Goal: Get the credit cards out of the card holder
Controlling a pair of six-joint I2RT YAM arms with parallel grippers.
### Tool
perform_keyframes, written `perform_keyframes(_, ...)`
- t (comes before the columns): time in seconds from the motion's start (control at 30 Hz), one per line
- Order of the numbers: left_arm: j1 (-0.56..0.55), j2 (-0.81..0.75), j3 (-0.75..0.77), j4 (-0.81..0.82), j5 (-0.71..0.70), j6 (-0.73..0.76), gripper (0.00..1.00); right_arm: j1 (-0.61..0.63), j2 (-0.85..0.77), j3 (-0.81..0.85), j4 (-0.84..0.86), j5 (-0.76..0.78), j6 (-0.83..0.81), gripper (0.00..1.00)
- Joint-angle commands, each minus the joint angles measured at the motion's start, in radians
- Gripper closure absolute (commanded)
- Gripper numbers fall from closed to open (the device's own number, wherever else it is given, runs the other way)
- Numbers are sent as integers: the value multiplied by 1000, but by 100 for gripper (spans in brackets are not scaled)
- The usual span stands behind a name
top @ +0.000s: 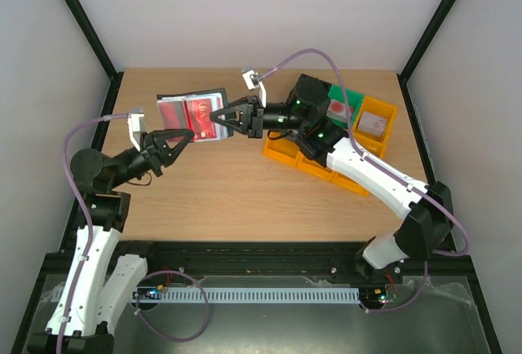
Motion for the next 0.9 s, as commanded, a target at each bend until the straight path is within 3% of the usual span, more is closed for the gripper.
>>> perform_keyframes(0.0, 12, -9, 28, 23, -8, 18, 98, -13, -49, 31, -51, -28, -48, 98)
perform_keyframes(0.27, 19, -19, 30, -6, -5, 49, 98, -46, -66, 50, -182, -44, -136, 91)
perform_keyframes(0.53, 13, -16, 30, 3, 0, 54, 98, -17, -46, 41, -132, -46, -114, 83)
perform_keyframes(0.67, 13, -17, 34, -1, -2, 59, 98, -17, -53, 33, -130, -51, -114, 73)
perform_keyframes(0.73, 13, -17, 32, -5, -2, 64, 98, -17, -54, 36, -132, -55, -114, 74)
perform_keyframes(0.87, 13, -16, 29, -4, -7, 65, 98, -17, -52, 44, -150, -56, -120, 90)
